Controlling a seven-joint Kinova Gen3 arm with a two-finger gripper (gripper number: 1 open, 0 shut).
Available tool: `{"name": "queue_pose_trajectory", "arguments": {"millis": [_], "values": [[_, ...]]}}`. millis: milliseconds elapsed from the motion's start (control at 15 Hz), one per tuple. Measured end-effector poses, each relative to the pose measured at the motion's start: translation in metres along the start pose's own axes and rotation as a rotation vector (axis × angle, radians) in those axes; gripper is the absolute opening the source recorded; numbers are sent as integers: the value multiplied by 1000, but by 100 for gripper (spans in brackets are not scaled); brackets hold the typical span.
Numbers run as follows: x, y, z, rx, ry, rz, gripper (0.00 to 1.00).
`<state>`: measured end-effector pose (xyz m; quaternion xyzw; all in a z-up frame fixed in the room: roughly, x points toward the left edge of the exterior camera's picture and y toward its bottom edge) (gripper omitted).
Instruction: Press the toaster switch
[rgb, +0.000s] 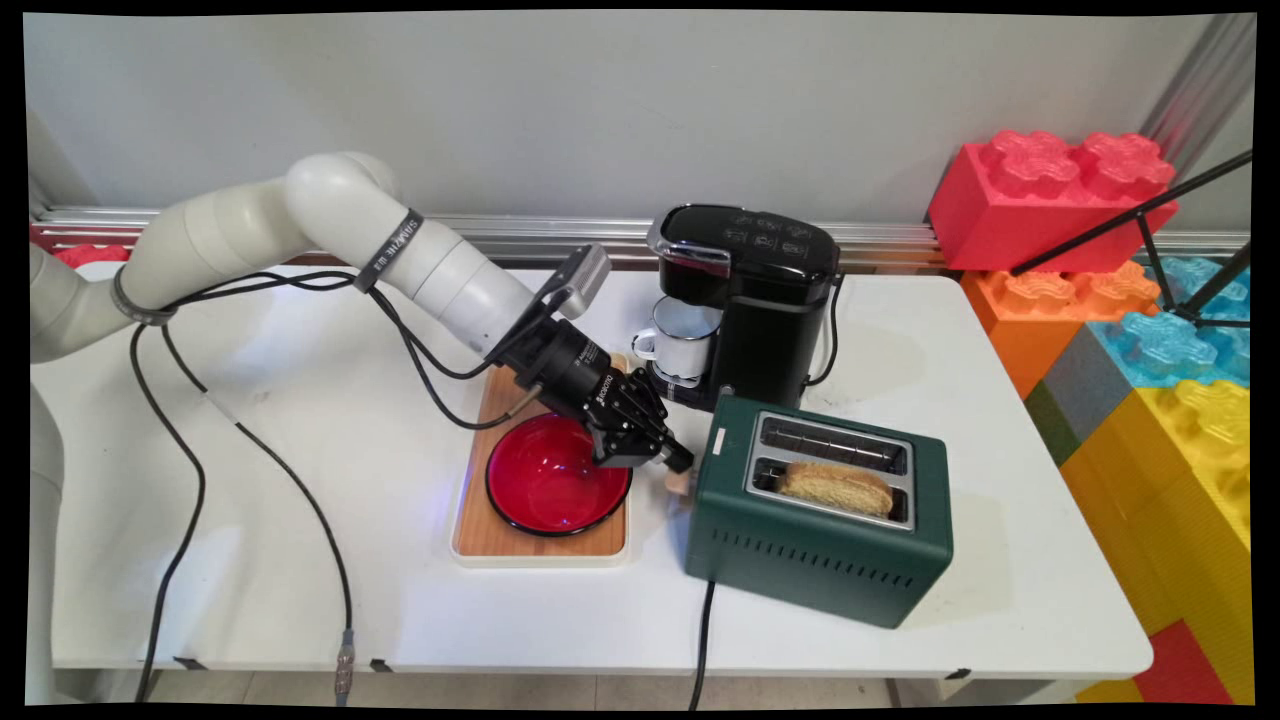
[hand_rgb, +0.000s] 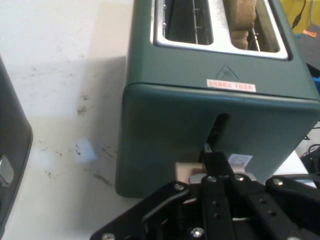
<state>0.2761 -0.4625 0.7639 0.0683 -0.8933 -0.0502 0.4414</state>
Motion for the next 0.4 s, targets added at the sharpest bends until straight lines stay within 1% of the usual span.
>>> {"name": "queue_pose_trajectory", "arguments": {"millis": [400], "values": [[-2, 0, 0, 0, -8, 3, 0]]}}
